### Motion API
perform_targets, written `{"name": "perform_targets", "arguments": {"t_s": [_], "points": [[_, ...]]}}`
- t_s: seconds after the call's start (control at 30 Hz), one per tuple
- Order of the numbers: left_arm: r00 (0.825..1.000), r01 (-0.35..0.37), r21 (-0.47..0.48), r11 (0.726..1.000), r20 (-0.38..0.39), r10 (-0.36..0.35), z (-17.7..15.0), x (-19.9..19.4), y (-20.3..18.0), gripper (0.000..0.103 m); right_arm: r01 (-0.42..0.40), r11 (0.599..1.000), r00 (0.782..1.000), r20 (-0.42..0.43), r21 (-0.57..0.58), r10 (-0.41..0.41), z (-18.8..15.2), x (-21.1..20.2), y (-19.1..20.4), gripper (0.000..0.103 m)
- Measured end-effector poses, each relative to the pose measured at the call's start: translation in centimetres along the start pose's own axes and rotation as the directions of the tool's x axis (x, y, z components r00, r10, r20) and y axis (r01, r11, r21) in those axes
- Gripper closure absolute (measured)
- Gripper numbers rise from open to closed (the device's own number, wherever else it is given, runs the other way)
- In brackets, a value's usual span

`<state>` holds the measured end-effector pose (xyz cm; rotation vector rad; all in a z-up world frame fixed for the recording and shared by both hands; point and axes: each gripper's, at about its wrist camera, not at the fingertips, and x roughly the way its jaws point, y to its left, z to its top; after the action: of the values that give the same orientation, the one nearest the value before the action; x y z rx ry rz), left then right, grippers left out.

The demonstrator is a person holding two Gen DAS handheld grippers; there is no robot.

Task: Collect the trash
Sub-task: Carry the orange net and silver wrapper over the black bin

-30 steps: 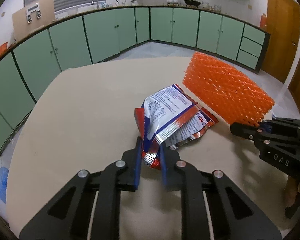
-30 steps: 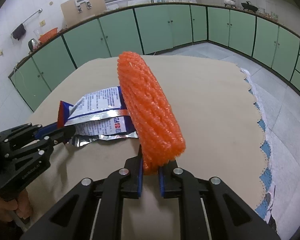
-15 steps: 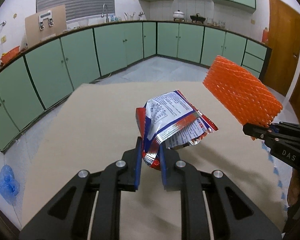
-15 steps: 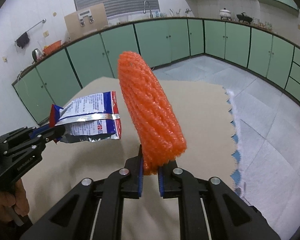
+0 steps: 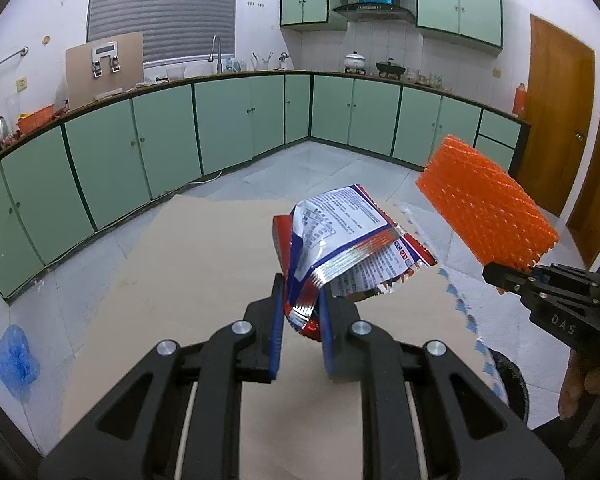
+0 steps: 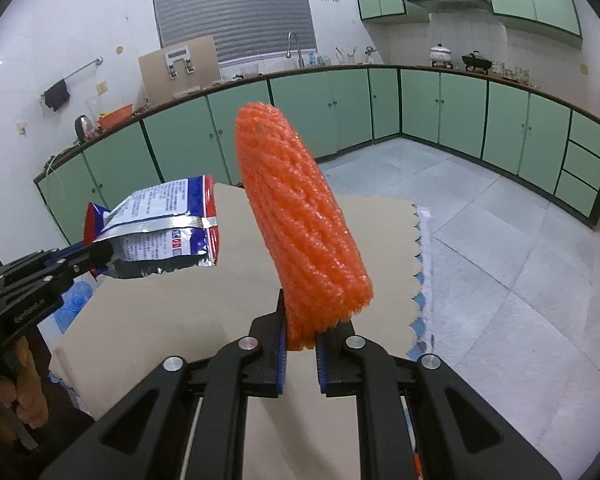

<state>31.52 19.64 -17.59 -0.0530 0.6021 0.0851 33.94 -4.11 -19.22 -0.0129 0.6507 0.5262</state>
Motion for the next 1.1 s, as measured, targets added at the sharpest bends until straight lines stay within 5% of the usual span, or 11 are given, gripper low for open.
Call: {"name": "perform_targets", "arguments": {"t_s": [0.7, 1.1], "points": [[0.989, 0.131, 0.095, 0.987, 0.056, -0.137, -1.1, -7.6, -7.2, 0.089, 0.103, 0.994, 0.993, 0.060, 0.044, -0.105, -3.2, -11.1, -2.5, 0.092], [0.966, 0.255, 0.229, 0.939, -0.017, -0.258, -4.1, -7.8, -15.8, 0.089, 0.232, 0.957, 0.972, -0.016, 0.175, -0.233, -9.6, -16.9, -8.9, 0.092]]}}
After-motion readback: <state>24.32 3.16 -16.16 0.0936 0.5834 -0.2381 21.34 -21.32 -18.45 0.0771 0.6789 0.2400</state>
